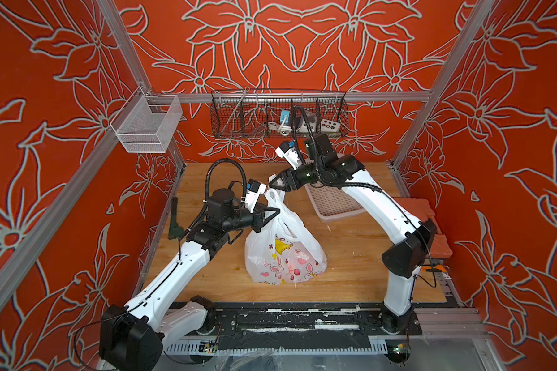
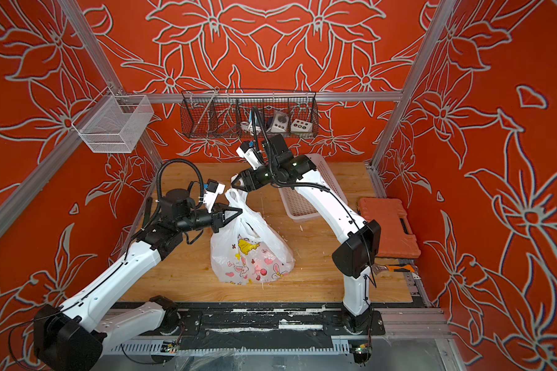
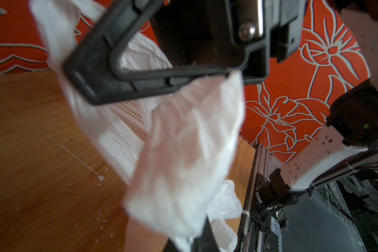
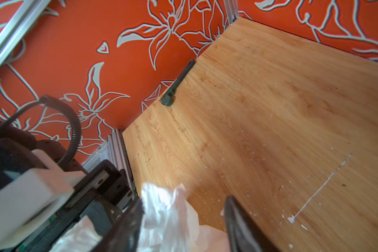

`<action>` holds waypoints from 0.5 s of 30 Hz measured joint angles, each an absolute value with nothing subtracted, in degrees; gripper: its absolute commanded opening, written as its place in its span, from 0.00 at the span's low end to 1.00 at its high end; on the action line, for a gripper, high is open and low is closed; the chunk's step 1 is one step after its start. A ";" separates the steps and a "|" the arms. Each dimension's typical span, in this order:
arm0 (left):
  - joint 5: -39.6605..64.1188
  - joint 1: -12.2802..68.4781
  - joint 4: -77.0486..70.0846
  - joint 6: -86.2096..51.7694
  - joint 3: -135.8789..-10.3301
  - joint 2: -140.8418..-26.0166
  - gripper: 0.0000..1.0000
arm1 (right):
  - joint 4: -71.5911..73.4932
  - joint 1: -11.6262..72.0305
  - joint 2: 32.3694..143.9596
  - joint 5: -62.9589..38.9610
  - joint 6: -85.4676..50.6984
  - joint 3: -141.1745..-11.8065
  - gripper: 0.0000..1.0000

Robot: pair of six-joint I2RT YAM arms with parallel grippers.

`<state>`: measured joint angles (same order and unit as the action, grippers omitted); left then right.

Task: Place the oranges into plastic bags & tie knots
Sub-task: Tie the plastic bag at the center of the board.

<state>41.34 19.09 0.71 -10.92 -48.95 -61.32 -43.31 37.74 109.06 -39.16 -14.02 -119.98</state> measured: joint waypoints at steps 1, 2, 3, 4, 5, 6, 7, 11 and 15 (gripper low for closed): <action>41.12 19.09 0.69 -10.92 -48.95 -61.32 0.00 | -43.53 37.85 109.45 -39.29 -14.28 -120.95 0.28; 40.95 19.09 0.67 -10.92 -48.93 -61.32 0.00 | -43.64 37.93 109.93 -39.38 -14.20 -122.30 0.19; 40.71 19.09 0.47 -10.92 -48.84 -61.30 0.00 | -43.94 37.95 110.41 -39.38 -14.20 -123.79 0.12; 40.47 19.09 0.21 -10.94 -48.71 -61.25 0.00 | -44.27 37.93 110.80 -39.18 -14.15 -125.05 0.05; 40.01 19.09 -0.12 -11.14 -48.49 -61.21 0.00 | -44.91 37.93 111.20 -38.83 -14.06 -126.52 0.00; 39.46 19.09 -0.82 -11.42 -48.23 -61.14 0.00 | -45.67 37.93 111.44 -38.48 -13.61 -127.92 0.00; 38.89 19.09 -1.37 -11.70 -47.94 -61.06 0.00 | -46.46 37.93 111.50 -37.98 -13.19 -128.92 0.00; 36.29 19.07 -4.56 -13.89 -46.04 -59.99 0.00 | -48.77 38.02 111.11 -35.46 -12.34 -131.31 0.00; 33.87 19.07 -8.19 -17.19 -43.24 -58.17 0.00 | -49.30 38.02 108.40 -33.28 -12.14 -128.75 0.00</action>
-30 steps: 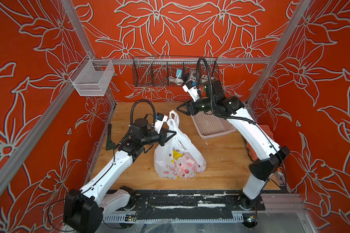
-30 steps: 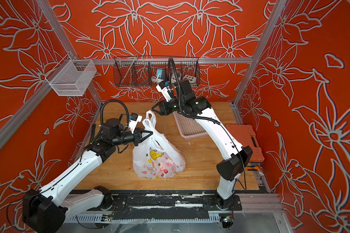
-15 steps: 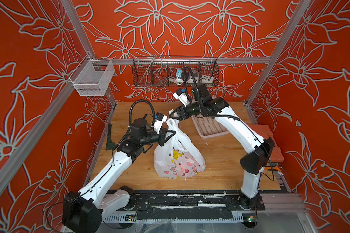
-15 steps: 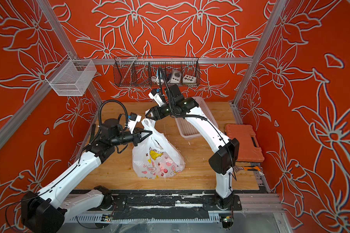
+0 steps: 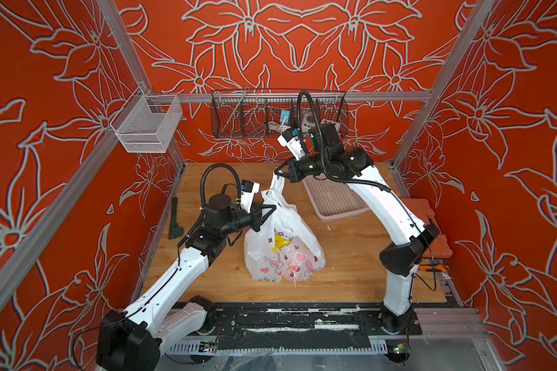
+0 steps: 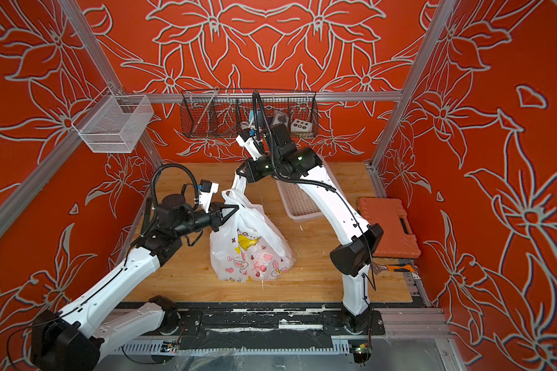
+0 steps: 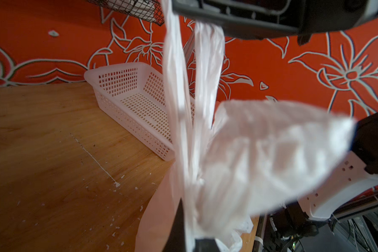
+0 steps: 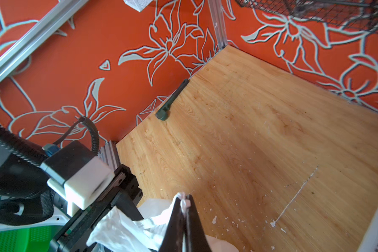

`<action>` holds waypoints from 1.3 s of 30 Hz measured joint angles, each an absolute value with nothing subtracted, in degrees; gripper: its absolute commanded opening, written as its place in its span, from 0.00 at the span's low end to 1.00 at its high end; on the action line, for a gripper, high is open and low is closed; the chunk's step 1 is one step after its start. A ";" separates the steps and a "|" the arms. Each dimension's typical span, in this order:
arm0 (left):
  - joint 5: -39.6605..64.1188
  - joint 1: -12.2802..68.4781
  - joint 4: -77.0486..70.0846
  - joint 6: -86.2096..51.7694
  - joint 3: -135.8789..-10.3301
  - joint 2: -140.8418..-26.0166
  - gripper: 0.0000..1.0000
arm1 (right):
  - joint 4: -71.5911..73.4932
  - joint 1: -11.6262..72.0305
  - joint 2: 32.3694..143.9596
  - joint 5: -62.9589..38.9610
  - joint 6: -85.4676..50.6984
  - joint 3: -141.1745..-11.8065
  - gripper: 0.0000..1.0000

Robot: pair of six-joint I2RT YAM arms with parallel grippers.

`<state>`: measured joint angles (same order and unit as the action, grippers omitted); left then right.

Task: Place the oranges into plastic bags & tie knots
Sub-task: Tie the plastic bag at the center of the board.

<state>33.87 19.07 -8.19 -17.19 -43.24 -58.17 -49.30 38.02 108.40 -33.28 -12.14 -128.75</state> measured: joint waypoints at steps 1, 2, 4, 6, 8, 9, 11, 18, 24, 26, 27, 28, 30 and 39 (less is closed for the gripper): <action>33.45 19.07 -8.91 -18.02 -42.81 -58.00 0.00 | -49.08 38.04 107.22 -32.99 -12.21 -127.33 0.00; 33.06 19.07 -9.85 -18.87 -42.30 -57.91 0.00 | -48.42 38.06 105.38 -32.58 -12.36 -124.99 0.00; 32.80 19.07 -11.20 -20.27 -41.76 -57.89 0.00 | -46.72 38.39 101.21 -31.64 -12.97 -119.63 0.00; 32.64 19.09 -12.21 -21.41 -41.50 -57.89 0.00 | -44.21 39.00 96.23 -30.55 -14.04 -113.45 0.00; 32.62 19.07 -13.06 -22.17 -41.50 -57.91 0.00 | -41.21 40.12 91.59 -29.36 -15.57 -107.70 0.00; 32.60 19.09 -13.39 -22.48 -41.50 -57.91 0.00 | -39.33 41.06 89.21 -28.49 -16.32 -104.60 0.00; 32.62 19.09 -13.74 -22.85 -41.50 -58.00 0.00 | -35.53 43.24 84.99 -26.98 -18.06 -98.65 0.00; 33.15 19.07 -14.06 -23.44 -41.50 -58.67 0.00 | -21.02 49.34 74.17 -21.71 -25.21 -76.31 0.00; 33.89 19.07 -13.58 -23.42 -41.50 -58.70 0.00 | -11.07 49.91 72.25 -18.15 -29.78 -64.79 0.00; 34.24 19.07 -12.80 -23.42 -41.52 -58.72 0.00 | -10.26 49.93 72.31 -16.47 -29.91 -64.66 0.00; 34.39 19.07 -12.45 -23.42 -41.52 -58.72 0.00 | -9.96 49.93 72.27 -15.59 -29.85 -64.95 0.00; 34.54 19.07 -12.01 -23.40 -41.52 -58.72 0.03 | -9.54 49.93 72.25 -14.79 -29.67 -65.45 0.00; 34.65 19.07 -11.09 -23.31 -41.52 -58.72 0.13 | -8.36 49.93 72.23 -13.61 -29.28 -66.37 0.00; 34.98 19.07 -6.48 -21.71 -41.52 -58.19 0.06 | -5.54 49.93 71.90 -12.43 -29.80 -66.61 0.00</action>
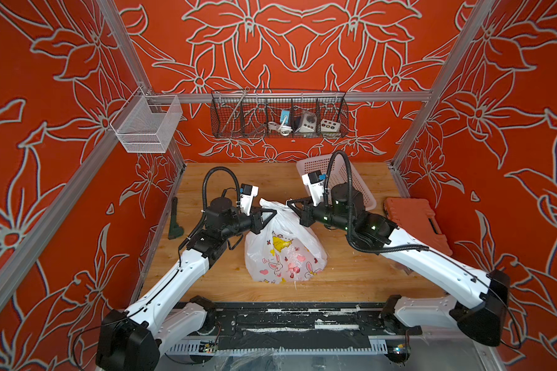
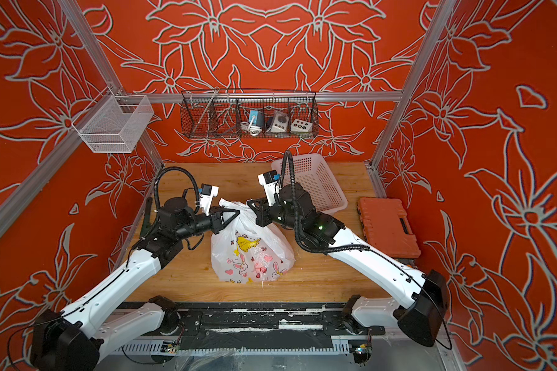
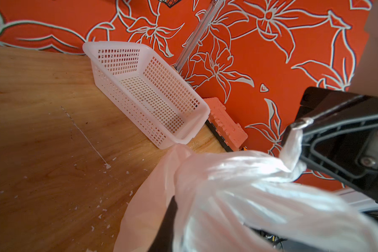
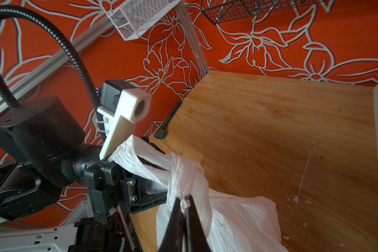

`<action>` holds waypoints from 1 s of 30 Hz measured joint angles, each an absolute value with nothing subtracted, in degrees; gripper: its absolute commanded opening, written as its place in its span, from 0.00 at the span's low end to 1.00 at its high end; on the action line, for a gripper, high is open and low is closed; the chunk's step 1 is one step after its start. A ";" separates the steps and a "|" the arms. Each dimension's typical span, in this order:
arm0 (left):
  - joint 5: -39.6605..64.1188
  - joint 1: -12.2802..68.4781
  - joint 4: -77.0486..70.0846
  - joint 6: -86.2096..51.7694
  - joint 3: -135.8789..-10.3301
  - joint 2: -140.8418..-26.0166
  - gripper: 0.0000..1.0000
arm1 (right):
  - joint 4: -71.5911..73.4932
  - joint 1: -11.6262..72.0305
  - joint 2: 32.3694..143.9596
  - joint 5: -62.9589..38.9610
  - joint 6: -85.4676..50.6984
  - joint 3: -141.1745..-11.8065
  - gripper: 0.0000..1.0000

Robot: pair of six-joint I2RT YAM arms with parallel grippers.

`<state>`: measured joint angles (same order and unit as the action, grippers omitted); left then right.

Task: Place the oranges into plastic bags & tie knots
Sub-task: Tie the plastic bag at the center of the board.

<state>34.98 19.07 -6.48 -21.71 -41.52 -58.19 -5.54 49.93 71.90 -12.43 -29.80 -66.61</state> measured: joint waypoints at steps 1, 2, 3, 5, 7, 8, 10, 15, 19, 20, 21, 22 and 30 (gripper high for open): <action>35.05 19.07 -6.20 -21.58 -41.52 -58.19 0.03 | -5.28 49.93 71.72 -12.45 -30.11 -66.22 0.00; 35.09 19.07 -5.96 -21.41 -41.54 -58.19 0.01 | -5.04 49.93 71.40 -12.47 -30.52 -65.54 0.00; 35.09 19.07 -5.82 -21.50 -41.56 -58.19 0.00 | -4.89 50.02 70.96 -12.49 -30.96 -64.71 0.00; 35.22 19.07 -5.63 -21.47 -41.56 -58.19 0.00 | -4.51 50.57 69.95 -12.45 -31.99 -62.57 0.00; 35.24 19.07 -5.43 -21.43 -41.65 -58.26 0.00 | -4.10 51.59 69.25 -12.45 -32.77 -60.62 0.00; 35.27 19.07 -5.39 -21.41 -41.69 -58.30 0.00 | -3.84 52.31 69.04 -12.45 -33.23 -59.59 0.00; 35.33 19.07 -5.21 -21.26 -41.82 -58.37 0.00 | -3.25 53.52 69.06 -12.45 -34.02 -58.06 0.00; 36.29 19.07 -5.17 -21.26 -42.00 -58.43 0.04 | -1.32 55.07 71.02 -12.36 -34.46 -56.90 0.00; 36.71 19.07 -4.47 -21.19 -42.00 -58.46 0.18 | -0.38 55.09 72.99 -10.83 -33.61 -57.04 0.00; 36.75 19.07 -3.88 -21.12 -42.00 -58.46 0.22 | -0.43 55.09 73.21 -10.28 -33.32 -57.17 0.00; 36.71 19.07 -3.27 -20.91 -42.00 -58.43 0.25 | -0.43 55.09 73.25 -9.93 -33.06 -57.30 0.00; 36.67 19.07 -2.46 -20.73 -42.00 -58.37 0.28 | -0.38 55.09 73.28 -9.43 -32.77 -57.45 0.00; 35.48 19.07 3.92 -19.09 -42.00 -54.78 0.37 | 0.16 55.09 73.34 -8.12 -32.25 -57.78 0.00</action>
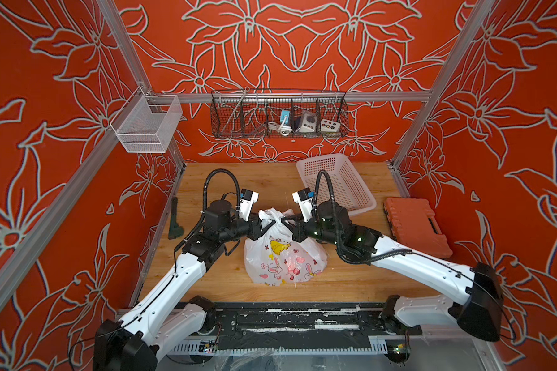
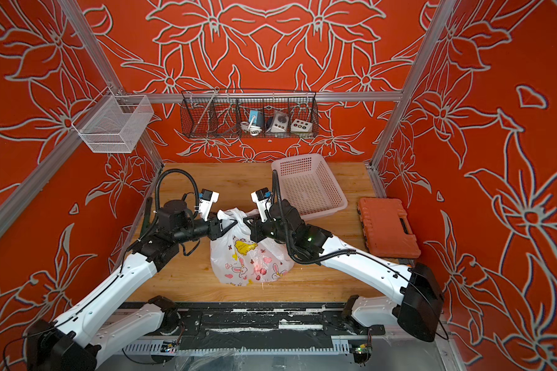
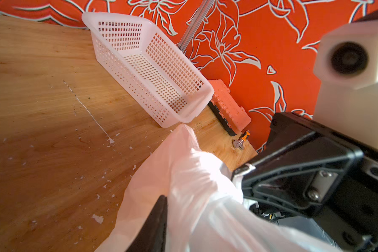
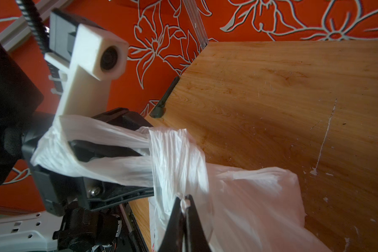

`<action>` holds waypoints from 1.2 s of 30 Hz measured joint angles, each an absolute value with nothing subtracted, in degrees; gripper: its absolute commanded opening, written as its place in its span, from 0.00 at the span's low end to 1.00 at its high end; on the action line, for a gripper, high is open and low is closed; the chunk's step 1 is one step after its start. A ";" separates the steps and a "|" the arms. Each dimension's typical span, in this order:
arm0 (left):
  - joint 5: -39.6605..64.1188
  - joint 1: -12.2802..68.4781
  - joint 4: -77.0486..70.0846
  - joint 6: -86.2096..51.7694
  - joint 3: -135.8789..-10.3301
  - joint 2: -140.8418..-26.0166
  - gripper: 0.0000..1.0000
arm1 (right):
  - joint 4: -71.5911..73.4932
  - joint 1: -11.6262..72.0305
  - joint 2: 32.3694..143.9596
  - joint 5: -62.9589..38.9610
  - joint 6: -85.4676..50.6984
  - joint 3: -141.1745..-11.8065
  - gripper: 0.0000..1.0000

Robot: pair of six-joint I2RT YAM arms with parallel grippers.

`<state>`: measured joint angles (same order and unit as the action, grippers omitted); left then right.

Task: Place the oranges into plastic bags & tie knots
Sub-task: Tie the plastic bag at the center of the board.

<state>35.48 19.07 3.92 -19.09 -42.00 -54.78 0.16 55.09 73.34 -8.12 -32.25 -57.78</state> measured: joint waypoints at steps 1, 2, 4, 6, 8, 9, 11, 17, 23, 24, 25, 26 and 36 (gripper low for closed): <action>35.48 19.07 4.38 -18.90 -42.00 -54.61 0.38 | 0.23 55.09 73.38 -8.10 -32.23 -57.78 0.00; 35.53 19.07 4.67 -18.65 -42.00 -54.59 0.40 | 0.32 55.09 73.41 -8.10 -32.23 -57.78 0.00; 35.88 19.07 5.23 -18.15 -42.00 -54.61 0.43 | 0.45 55.09 73.52 -8.10 -32.23 -57.78 0.00; 36.27 19.07 5.63 -17.76 -42.02 -54.61 0.48 | 0.47 55.09 73.69 -8.12 -32.25 -57.78 0.00; 36.71 19.07 5.96 -17.58 -42.09 -54.61 0.51 | 0.47 55.09 73.97 -8.16 -32.25 -57.78 0.00; 36.91 19.07 5.98 -17.43 -42.11 -54.61 0.52 | 0.47 55.09 74.06 -8.19 -32.25 -57.78 0.00; 37.58 19.07 5.96 -17.43 -42.11 -54.61 0.54 | 0.49 55.09 74.26 -8.27 -32.25 -57.78 0.00; 38.94 19.07 5.52 -18.24 -42.11 -54.61 0.54 | 0.58 55.09 74.30 -8.67 -32.34 -57.78 0.00; 39.81 19.07 4.58 -20.18 -42.11 -55.05 0.58 | 1.65 55.66 74.30 -8.93 -32.53 -57.69 0.00; 39.94 19.07 4.43 -20.51 -42.11 -55.16 0.59 | 1.72 55.81 74.30 -8.93 -32.53 -57.65 0.00; 40.07 19.07 4.25 -20.88 -42.11 -55.22 0.61 | 1.78 55.96 74.26 -8.93 -32.53 -57.54 0.00; 40.21 19.07 4.12 -21.10 -42.11 -55.24 0.62 | 1.87 56.12 74.19 -8.91 -32.53 -57.32 0.00; 41.30 19.07 3.75 -24.56 -42.74 -56.16 0.63 | 1.98 56.31 71.61 -8.14 -32.56 -53.69 0.00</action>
<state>41.30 19.07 3.75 -24.56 -42.74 -56.16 1.98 56.31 71.61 -8.14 -32.56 -53.69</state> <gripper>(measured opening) 0.633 0.049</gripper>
